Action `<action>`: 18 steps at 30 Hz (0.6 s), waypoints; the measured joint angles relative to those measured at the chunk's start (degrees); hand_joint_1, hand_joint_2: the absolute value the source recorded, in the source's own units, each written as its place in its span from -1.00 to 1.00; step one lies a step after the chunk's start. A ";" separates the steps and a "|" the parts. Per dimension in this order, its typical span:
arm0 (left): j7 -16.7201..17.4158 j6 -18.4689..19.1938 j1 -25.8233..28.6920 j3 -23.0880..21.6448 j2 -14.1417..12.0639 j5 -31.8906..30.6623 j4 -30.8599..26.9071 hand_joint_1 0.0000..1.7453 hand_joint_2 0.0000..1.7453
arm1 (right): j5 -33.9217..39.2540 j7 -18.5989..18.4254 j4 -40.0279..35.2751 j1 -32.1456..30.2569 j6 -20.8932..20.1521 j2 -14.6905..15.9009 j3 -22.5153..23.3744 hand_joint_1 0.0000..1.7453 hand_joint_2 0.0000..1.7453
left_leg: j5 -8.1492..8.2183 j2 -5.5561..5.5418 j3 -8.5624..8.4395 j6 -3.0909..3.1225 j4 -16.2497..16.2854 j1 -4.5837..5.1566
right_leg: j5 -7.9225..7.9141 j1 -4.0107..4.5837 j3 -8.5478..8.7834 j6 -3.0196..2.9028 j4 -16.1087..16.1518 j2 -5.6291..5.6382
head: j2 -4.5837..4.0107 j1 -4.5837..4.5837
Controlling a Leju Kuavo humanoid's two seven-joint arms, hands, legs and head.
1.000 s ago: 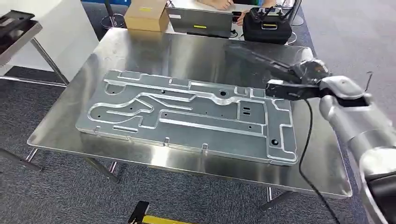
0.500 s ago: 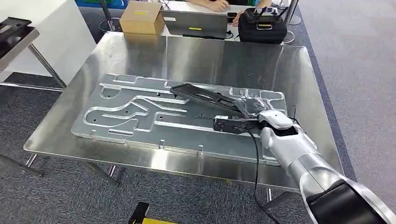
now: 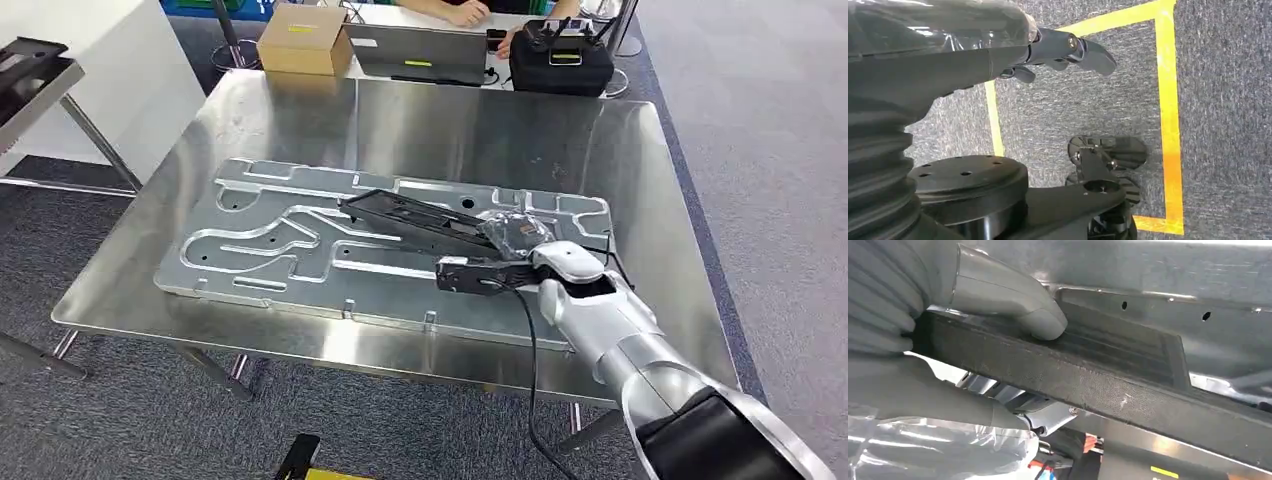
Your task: Take the parts from the cabinet and place them on the table.
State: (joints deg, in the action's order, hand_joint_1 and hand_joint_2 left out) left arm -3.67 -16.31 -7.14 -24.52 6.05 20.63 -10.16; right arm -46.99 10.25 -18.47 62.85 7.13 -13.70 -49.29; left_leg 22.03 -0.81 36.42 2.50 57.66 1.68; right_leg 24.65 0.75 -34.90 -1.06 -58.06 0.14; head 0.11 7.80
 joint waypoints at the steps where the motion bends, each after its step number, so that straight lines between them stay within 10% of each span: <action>1: 0.09 0.02 -0.04 -0.02 0.00 -0.02 0.00 -1.00 1.00 | -0.11 0.00 0.02 -0.01 0.07 0.00 0.00 1.00 1.00 | 0.00 0.00 -0.01 0.00 0.01 0.00 | 0.00 0.00 0.01 0.00 0.00 0.00 | 0.00 0.00; 18: -5.36 2.89 -0.84 -0.15 0.00 2.23 0.00 -1.00 1.00 | -2.45 1.05 0.02 -0.44 0.68 0.70 2.71 1.00 1.00 | -0.02 -0.04 -0.01 0.04 0.07 0.02 | -0.06 -0.02 0.05 0.10 0.01 -0.02 | 0.00 0.00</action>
State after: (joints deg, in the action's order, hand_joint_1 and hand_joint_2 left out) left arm -9.03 -13.42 -7.98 -24.68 6.05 22.86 -10.16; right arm -49.44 11.30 -18.45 62.41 7.80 -13.00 -46.58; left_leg 22.01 -0.84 36.41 2.54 57.73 1.69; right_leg 24.58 0.72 -34.85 -0.95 -58.05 0.12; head 0.11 7.80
